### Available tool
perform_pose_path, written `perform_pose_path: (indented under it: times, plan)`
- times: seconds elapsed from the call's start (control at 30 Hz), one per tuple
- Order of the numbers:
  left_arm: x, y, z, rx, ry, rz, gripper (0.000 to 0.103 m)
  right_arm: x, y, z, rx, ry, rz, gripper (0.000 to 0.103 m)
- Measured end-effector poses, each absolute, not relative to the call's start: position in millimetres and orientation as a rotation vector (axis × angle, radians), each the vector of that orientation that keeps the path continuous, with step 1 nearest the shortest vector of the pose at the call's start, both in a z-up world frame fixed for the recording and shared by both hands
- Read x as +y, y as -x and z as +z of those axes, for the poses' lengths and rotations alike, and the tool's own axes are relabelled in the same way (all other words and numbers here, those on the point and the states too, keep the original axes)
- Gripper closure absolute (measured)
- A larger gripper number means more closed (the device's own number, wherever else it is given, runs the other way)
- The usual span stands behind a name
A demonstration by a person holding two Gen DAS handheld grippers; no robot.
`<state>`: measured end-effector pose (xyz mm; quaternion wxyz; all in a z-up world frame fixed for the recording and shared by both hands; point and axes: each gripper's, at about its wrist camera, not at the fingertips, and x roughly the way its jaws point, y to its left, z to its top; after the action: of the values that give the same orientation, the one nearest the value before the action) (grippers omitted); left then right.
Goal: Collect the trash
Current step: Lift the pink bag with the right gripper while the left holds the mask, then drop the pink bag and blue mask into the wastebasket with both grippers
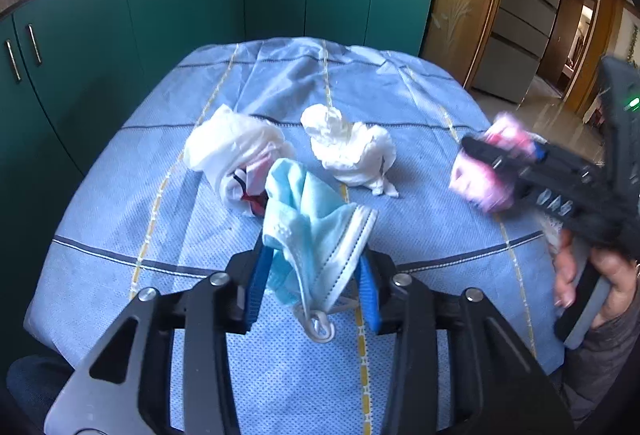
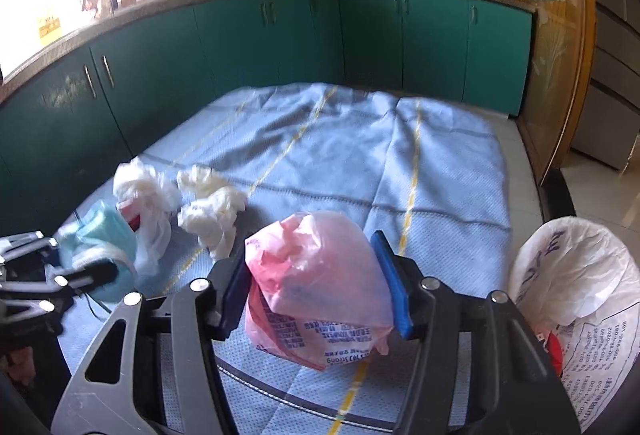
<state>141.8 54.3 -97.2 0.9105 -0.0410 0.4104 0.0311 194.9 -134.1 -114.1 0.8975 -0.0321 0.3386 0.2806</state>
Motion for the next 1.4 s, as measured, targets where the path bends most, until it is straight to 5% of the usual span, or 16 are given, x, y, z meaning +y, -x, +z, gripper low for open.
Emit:
perform_pose_path:
  times: [0.07,0.17,0.33,0.77,0.93,1.17,1.3,1.4]
  plan:
    - [54,-142,-99,0.849,0.08,0.071,0.079,-148,-193,-104,0.651,0.04,0.542,0.046]
    - [55,-139,-95,0.828,0.084,0.072,0.084,-175,-194,-92,0.584,0.011,0.434,0.046]
    - [47,-129,-76,0.762,0.064,0.05,0.085,-248,-202,-75,0.528,-0.041,0.138,0.046]
    - [-31,-142,-49,0.696,0.018,-0.172,0.085,-320,-223,-123,0.807,-0.015,-0.235,0.041]
    - [-74,-162,-49,0.684,0.017,-0.324,0.085,-338,-213,-113,0.719,-0.111,-0.339,0.019]
    - [-139,-211,-71,0.715,0.057,-0.556,0.085,-386,-184,-96,0.489,-0.37,-0.495,0.016]
    - [-179,-245,-88,0.748,0.062,-0.624,0.072,-403,-170,-97,0.419,-0.475,-0.552,0.015]
    - [-200,-259,-98,0.765,0.051,-0.637,0.035,-406,-170,-99,0.422,-0.475,-0.557,0.014]
